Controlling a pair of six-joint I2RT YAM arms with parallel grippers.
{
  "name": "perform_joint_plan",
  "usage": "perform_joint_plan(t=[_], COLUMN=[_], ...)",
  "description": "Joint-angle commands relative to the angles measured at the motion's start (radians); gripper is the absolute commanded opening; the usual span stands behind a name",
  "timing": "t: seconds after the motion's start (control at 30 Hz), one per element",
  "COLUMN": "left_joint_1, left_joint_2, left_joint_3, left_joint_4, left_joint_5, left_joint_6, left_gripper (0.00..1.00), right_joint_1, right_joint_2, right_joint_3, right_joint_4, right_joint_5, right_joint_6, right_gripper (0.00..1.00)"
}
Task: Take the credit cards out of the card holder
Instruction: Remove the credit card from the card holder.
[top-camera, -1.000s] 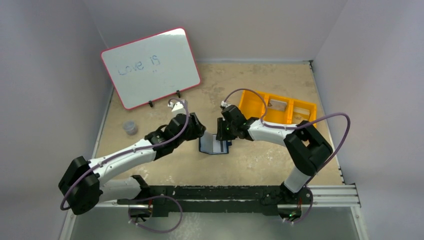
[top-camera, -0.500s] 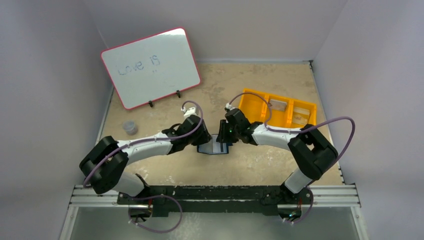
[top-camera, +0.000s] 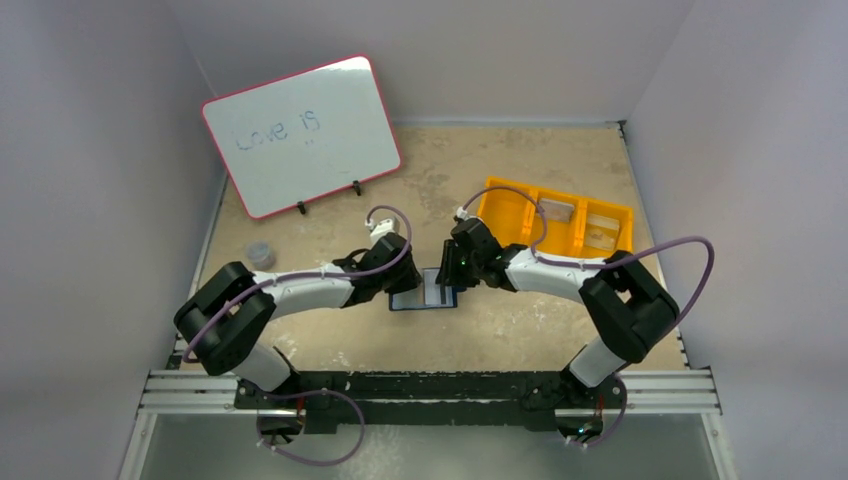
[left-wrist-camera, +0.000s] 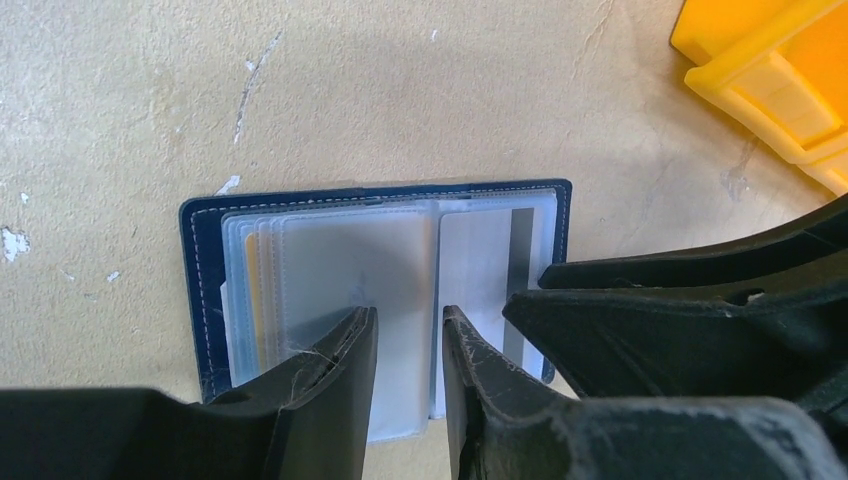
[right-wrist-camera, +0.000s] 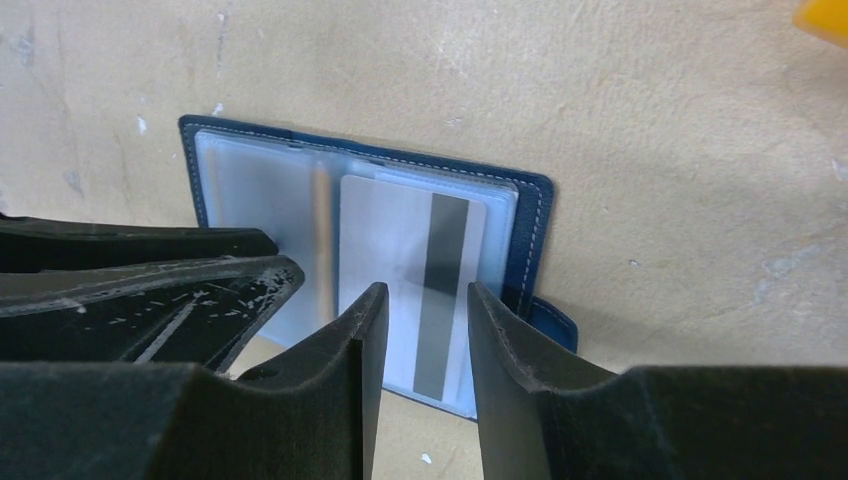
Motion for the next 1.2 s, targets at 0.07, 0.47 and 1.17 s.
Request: perform_joint_plan(t=[0.07,0.47,1.17], left_joint_1=[-0.004,-0.005,-0.005], left_joint_2=[0.006,0.042,0.124], left_joint_3=[0.049,0.048,0.037], left_joint_4=[0.019,0.033,-0.037], left_joint_5=[0.104,0.153,0.082], left_joint_6=[0.06,0.039,0.017], left_gripper=[0.3,0.3,0.3], right_joint_1=[0.001,-0.01,-0.073], right_joint_2=[-0.011,-0.001,0.012], right_joint_3=[0.003,-0.02,-0.087], right_joint_4=[-0.04,-0.011,0.078], right_joint_5=[0.038,0.018,-0.087], right_joint_6=[0.007,0.021,0.024], right_gripper=[0.38,0.38,0.36])
